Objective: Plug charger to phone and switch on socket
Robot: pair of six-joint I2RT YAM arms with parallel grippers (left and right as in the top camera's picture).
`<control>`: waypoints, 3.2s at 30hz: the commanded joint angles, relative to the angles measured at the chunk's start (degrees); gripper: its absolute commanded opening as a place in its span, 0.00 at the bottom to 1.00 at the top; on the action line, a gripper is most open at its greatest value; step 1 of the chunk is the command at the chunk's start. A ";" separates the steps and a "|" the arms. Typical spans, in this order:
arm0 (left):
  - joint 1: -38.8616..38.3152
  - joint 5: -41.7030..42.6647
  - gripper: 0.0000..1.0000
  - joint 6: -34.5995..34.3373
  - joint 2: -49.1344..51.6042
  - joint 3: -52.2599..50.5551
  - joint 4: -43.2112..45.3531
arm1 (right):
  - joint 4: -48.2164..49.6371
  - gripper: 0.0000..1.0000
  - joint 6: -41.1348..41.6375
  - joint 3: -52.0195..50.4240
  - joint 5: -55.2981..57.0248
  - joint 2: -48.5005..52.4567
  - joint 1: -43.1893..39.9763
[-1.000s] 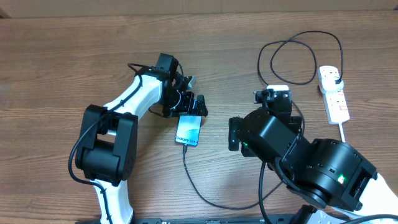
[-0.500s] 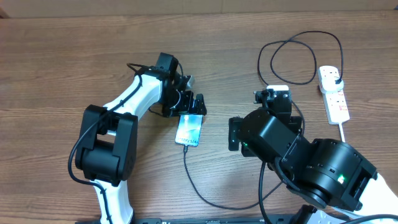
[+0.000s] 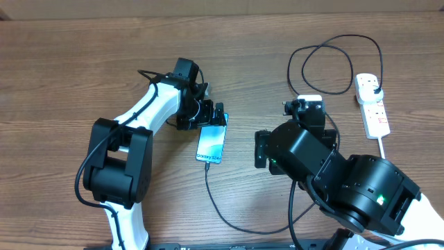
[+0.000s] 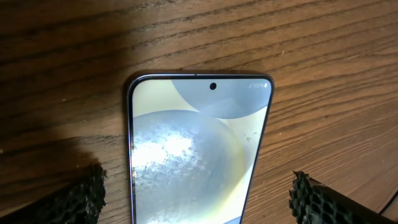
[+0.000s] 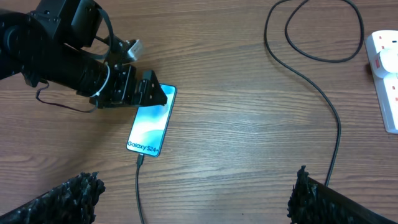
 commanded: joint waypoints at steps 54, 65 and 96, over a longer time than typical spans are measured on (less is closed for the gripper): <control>0.39 -6.62 1.00 -1.38 4.24 -2.71 1.31 | 6.60 0.06 -7.85 1.53 -26.99 18.99 -77.72; 1.07 -2.84 1.00 5.99 -4.70 -2.60 -6.71 | 11.78 0.08 -10.21 1.53 -27.02 28.02 -80.04; -15.47 -35.21 1.00 -2.91 -57.24 -2.67 -28.89 | 24.28 0.04 -10.82 1.51 -26.60 43.76 -80.08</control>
